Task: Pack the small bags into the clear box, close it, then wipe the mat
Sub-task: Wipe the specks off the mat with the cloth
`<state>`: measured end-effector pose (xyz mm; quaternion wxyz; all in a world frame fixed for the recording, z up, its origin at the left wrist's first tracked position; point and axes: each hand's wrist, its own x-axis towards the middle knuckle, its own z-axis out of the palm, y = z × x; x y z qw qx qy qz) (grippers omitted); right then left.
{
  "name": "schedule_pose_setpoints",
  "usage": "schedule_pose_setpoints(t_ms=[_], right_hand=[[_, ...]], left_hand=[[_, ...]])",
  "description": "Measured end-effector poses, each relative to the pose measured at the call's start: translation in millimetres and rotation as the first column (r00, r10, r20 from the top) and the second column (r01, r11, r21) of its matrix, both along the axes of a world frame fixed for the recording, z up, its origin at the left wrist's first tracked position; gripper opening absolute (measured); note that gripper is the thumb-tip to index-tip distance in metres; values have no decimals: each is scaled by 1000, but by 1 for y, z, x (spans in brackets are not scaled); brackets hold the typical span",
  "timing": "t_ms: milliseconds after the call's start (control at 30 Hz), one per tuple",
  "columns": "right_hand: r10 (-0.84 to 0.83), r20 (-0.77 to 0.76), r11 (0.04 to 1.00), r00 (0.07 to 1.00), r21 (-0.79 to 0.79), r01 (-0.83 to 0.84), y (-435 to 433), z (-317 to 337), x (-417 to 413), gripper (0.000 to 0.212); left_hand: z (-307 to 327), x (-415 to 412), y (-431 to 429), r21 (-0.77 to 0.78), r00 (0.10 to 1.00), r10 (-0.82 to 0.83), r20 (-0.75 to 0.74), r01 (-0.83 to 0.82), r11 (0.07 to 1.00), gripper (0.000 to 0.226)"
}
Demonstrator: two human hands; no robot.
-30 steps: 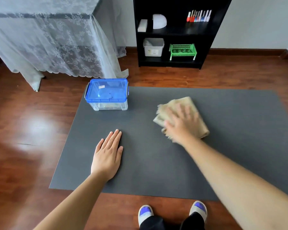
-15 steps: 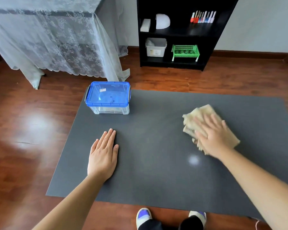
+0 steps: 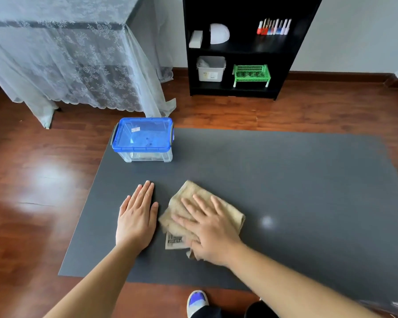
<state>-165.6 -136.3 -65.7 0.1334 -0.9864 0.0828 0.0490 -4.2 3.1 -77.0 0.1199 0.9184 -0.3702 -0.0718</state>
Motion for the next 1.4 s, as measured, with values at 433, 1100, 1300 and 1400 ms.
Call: schedule_pose_setpoints(t_ms=[433,1100,1300,1400], right_hand=[[-299,-27,953,954,-58,297,-77,-7,-112,63],[-479,18,876,878,-53,479,-39,-5,-185,62],[-645,-1,763,764,-54,644,-97,-8,-222,66],[-764,-3,642,645,-99,761,-128,-7,-251,69]], left_hand=[[-2,-54,-48,58,997,-81,-20,82,995,58],[9,-135,-111,86,1000,-18,-24,20,996,61],[4,-179,-145,133,985,-165,-60,171,976,64],[0,-186,-149,197,989,-144,-39,149,969,66]])
